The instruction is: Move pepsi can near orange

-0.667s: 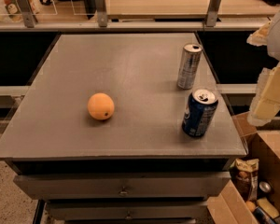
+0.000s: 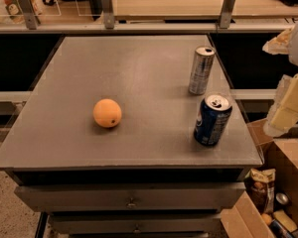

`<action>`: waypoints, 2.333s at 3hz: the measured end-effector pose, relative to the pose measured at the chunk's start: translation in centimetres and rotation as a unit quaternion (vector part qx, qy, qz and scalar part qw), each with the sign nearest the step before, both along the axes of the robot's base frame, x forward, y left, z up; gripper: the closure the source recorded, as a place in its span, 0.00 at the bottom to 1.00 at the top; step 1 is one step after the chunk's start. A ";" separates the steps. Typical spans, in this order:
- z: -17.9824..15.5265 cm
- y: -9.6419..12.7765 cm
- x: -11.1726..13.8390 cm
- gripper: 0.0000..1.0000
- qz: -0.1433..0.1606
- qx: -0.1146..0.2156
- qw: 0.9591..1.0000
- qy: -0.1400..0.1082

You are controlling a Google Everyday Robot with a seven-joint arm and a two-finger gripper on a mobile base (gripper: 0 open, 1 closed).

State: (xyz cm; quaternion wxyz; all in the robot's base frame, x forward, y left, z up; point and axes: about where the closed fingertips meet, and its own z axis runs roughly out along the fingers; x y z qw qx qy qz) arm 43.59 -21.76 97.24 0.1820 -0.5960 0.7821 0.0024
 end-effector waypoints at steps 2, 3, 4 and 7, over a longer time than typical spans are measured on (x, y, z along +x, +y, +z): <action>-5.8 -0.9 -0.7 0.00 -0.002 0.200 0.979 0.029; -6.7 1.9 -0.5 0.00 0.014 0.301 0.953 0.039; -5.9 4.1 -0.3 0.00 0.032 0.380 0.924 0.031; -6.1 9.7 0.1 0.00 0.080 0.412 0.908 -0.012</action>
Offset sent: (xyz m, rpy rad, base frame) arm -0.0164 0.0241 -0.0608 0.8095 0.0842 0.0288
